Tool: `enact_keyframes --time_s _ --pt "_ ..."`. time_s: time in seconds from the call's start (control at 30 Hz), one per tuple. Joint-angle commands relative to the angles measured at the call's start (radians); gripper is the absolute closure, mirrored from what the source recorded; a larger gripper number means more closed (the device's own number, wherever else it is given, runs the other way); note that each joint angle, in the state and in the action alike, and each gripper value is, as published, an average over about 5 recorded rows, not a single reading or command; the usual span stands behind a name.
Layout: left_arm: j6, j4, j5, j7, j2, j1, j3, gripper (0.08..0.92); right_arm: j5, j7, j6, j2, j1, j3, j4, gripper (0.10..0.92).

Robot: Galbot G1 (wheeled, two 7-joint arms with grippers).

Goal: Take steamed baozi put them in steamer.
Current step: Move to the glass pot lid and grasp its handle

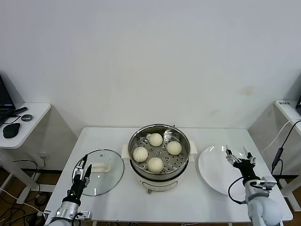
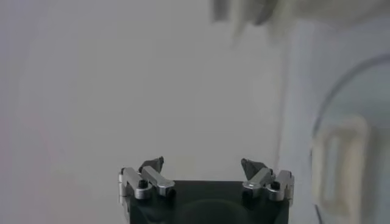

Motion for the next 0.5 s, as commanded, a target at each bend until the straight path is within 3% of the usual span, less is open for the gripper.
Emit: enact_keyframes --time_s 0.03,0.5 --pt "0.025 0.106 0.064 0.016 0.064 -0.037 0.047 0.177 -0.006 0.026 0.019 0.037 -0.048 0.023 0.005 0.203" --pt "0.045 0.212 -0.026 0.004 0.027 -0.128 0.078 0.177 -0.032 0.028 0.014 0.048 -0.051 0.028 0.006 0.203"
